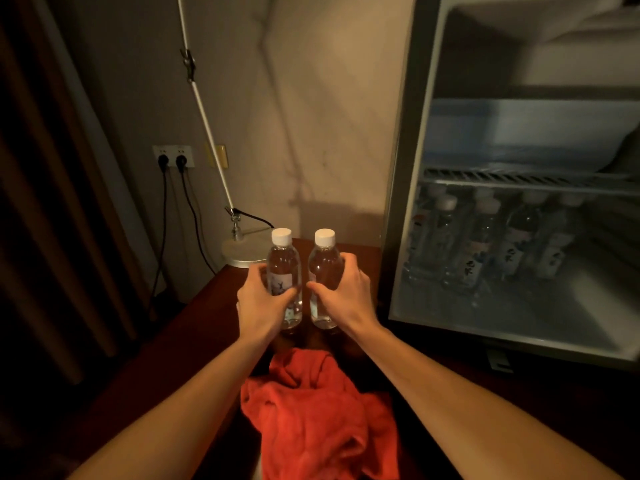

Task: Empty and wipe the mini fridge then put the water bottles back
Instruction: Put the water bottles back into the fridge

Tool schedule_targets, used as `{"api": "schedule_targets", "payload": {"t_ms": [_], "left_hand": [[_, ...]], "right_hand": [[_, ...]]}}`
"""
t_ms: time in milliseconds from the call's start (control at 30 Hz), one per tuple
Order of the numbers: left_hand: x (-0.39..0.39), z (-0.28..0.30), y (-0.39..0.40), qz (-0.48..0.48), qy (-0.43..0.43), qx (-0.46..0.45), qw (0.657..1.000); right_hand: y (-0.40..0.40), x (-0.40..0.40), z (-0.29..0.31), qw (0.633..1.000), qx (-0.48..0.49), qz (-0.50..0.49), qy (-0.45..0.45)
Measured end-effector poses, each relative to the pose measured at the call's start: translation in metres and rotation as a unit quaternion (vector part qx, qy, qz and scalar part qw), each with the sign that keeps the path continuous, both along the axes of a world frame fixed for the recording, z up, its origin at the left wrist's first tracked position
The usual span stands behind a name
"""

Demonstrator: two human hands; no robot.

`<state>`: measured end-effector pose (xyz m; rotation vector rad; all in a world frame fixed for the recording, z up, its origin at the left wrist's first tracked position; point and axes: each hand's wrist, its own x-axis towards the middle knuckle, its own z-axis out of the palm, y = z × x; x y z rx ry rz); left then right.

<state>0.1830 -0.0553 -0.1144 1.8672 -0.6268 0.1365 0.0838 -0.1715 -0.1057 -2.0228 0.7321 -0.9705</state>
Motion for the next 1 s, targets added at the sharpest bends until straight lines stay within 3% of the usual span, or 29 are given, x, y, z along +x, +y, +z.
{"api": "schedule_targets", "payload": {"t_ms": [300, 500, 1000], "left_hand": [[-0.067, 0.040, 0.032, -0.007, -0.048, -0.027, 0.998], [-0.138, 0.059, 0.032, -0.064, -0.064, -0.034, 0.995], [-0.248, 0.064, -0.098, -0.218, -0.024, -0.043, 0.975]], "right_hand": [[0.029, -0.087, 0.031, 0.998, -0.034, -0.020, -0.046], [0.030, -0.160, 0.050, 0.994, -0.076, -0.055, -0.051], [-0.077, -0.288, 0.060, 0.971, -0.044, -0.228, -0.048]]}}
